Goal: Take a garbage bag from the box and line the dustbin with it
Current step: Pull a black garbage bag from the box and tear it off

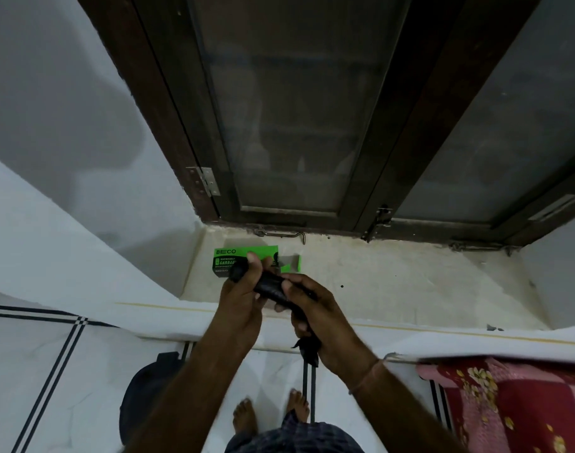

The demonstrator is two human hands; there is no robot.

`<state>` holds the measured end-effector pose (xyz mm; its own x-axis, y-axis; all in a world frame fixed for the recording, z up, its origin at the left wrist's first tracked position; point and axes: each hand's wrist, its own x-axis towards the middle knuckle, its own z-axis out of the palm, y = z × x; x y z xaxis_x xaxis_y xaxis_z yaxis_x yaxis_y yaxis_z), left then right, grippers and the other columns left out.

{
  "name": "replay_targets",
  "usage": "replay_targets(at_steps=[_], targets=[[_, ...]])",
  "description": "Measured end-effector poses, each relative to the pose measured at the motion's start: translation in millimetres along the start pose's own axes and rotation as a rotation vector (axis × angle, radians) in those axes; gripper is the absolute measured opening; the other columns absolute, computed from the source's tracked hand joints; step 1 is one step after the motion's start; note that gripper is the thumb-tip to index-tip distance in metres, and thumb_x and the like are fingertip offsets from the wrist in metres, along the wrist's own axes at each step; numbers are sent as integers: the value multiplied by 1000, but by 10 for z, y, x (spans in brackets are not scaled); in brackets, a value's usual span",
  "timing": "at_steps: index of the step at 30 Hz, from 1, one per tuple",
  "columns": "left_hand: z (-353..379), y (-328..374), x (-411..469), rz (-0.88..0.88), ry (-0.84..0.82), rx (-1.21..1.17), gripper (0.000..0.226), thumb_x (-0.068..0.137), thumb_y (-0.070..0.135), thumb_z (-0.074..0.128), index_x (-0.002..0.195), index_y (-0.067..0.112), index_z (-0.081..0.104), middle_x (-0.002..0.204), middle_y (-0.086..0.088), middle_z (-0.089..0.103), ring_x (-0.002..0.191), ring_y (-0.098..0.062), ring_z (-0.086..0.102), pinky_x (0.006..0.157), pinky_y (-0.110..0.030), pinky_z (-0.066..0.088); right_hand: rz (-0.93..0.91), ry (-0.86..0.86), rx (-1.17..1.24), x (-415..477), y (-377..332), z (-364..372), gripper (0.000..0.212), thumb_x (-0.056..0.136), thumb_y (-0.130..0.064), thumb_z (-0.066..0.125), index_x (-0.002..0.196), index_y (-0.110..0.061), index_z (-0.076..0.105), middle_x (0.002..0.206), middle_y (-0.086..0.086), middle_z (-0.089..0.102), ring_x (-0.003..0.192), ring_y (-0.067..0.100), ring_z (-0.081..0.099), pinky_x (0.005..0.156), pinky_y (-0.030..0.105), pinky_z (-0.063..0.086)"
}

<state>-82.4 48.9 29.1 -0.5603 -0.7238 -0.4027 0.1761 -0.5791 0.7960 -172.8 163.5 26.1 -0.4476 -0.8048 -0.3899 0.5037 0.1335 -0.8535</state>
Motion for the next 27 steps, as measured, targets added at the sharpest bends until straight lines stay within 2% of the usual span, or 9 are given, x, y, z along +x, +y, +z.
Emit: replay_targets(at_steps=[1, 3, 5, 8, 13, 16, 21, 24, 27], targets=[[-12, 28, 29, 63, 61, 111, 50, 81, 56, 72, 107, 15, 62, 105, -1, 71, 111, -28, 67, 85, -34, 56, -27, 38, 28, 33, -34, -40, 24, 104, -17, 59, 125, -10, 69, 84, 20, 66, 45, 13, 33, 39, 19, 30], [-145, 108, 132, 346, 176, 618, 48, 92, 55, 63, 123, 19, 60, 123, -1, 65, 121, -29, 60, 88, -30, 55, -86, 140, 23, 125, -118, -226, 22, 103, -15, 60, 122, -9, 71, 80, 16, 66, 44, 9, 38, 40, 17, 32], [-405, 122, 349, 558, 185, 1251, 71, 87, 60, 66, 141, 17, 52, 144, -11, 53, 132, -36, 50, 96, -50, 53, -129, 206, -28, 229, -177, -448, 21, 103, -15, 59, 121, -9, 71, 79, 11, 68, 46, 7, 41, 41, 17, 34], [-611, 83, 562, 444, 51, 1636, 82, 83, 44, 80, 153, 20, 45, 160, -19, 36, 145, -43, 33, 99, -64, 46, -136, 289, -123, 410, -188, -630, 23, 103, -14, 60, 122, -6, 69, 81, 12, 68, 47, 9, 42, 42, 17, 35], [-627, 98, 600, 467, 47, 1515, 55, 84, 20, 79, 136, 19, 61, 134, -11, 59, 121, -35, 53, 85, -36, 45, -190, 279, -387, 593, -24, -748, 22, 101, -14, 65, 121, -9, 71, 102, 9, 69, 54, -10, 58, 55, 5, 42], [-613, 134, 555, 532, 27, 1477, 53, 84, 18, 79, 135, 20, 62, 130, -7, 59, 117, -31, 53, 80, -32, 41, -185, 193, -453, 532, -18, -804, 23, 101, -14, 65, 123, -12, 72, 104, 1, 70, 63, -13, 60, 64, 5, 43], [-565, 108, 472, 596, -123, 1434, 52, 85, 20, 80, 134, 21, 63, 127, -7, 55, 114, -28, 52, 80, -22, 43, -247, 22, -447, 521, -76, -727, 26, 101, -6, 63, 126, -7, 70, 126, 7, 73, 115, 7, 68, 95, 17, 51], [-559, 94, 451, 571, -111, 1384, 54, 86, 41, 74, 135, 23, 62, 126, -8, 55, 112, -27, 52, 83, -30, 50, -200, -49, -422, 528, -92, -638, 33, 106, -15, 56, 138, -17, 62, 121, 0, 71, 79, -1, 65, 74, 13, 49], [-578, 108, 429, 539, -64, 1335, 58, 84, 51, 66, 135, 24, 61, 125, -8, 55, 112, -28, 53, 84, -28, 48, -233, 123, -318, 564, -37, -604, 23, 103, -19, 61, 127, -18, 62, 81, -8, 66, 56, -1, 47, 55, 18, 41]])
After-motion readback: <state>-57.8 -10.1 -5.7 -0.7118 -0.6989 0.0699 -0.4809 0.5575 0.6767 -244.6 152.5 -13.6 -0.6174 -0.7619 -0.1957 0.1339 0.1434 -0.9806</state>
